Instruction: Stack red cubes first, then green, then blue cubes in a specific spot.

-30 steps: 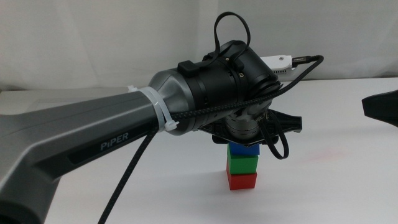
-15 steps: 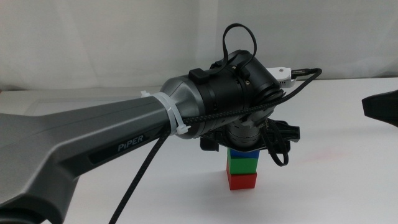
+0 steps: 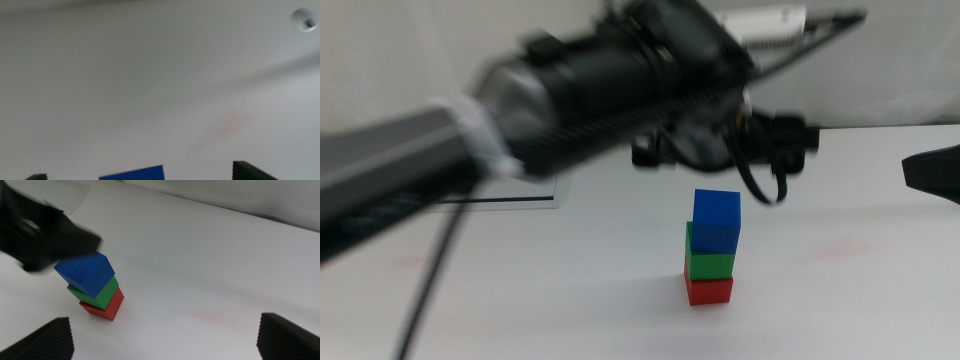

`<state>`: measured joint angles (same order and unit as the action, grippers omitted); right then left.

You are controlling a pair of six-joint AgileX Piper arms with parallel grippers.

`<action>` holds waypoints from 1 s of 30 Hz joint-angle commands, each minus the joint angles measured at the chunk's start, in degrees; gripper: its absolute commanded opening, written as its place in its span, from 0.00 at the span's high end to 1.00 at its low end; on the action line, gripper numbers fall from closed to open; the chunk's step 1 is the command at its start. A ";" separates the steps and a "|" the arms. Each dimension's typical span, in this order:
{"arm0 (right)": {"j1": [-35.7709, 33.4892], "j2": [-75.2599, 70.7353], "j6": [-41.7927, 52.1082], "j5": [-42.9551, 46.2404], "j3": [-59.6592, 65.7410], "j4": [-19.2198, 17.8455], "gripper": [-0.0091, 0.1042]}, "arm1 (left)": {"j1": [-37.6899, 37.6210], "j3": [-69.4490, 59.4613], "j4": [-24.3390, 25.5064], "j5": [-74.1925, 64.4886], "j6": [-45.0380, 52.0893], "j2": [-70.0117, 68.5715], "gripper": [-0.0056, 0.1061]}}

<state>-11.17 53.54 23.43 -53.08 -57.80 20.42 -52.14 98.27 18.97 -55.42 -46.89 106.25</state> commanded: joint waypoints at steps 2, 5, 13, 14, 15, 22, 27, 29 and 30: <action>0.10 -0.09 0.52 -0.03 0.25 0.15 0.01 | 0.22 1.55 2.06 0.57 3.69 -4.45 0.13; 0.10 -0.09 0.52 -0.03 0.25 0.15 0.01 | 1.42 1.55 8.20 -0.97 7.24 -10.06 0.13; 0.10 -0.09 0.52 -0.03 0.25 0.15 0.01 | 23.10 1.55 8.48 -10.82 16.31 -19.04 0.13; 0.10 -0.09 0.52 -0.03 0.25 0.15 0.01 | 26.54 1.55 8.48 -11.91 17.01 -19.50 0.13; 0.10 -0.09 0.52 -0.03 0.25 0.15 0.01 | 29.90 1.55 8.48 -12.64 18.24 -19.87 0.13; 0.10 -0.09 0.52 1.55 0.25 0.15 0.01 | 47.39 0.96 -0.54 -12.59 25.42 -22.69 0.20; 0.30 -0.09 -1.93 3.51 0.25 -0.61 0.01 | 52.25 -3.82 -3.11 -7.28 28.66 -26.97 0.29; 0.30 -0.09 -2.50 4.22 0.25 -0.71 0.01 | 52.80 -7.40 -3.01 -3.99 28.67 -29.34 0.39; 0.30 -0.09 -2.61 4.55 0.25 -0.71 0.01 | 52.80 -9.70 -2.90 -1.93 28.51 -30.86 0.48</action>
<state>-11.17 53.54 21.11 -49.72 -57.80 20.32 0.21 91.43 16.98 -60.70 -18.62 77.39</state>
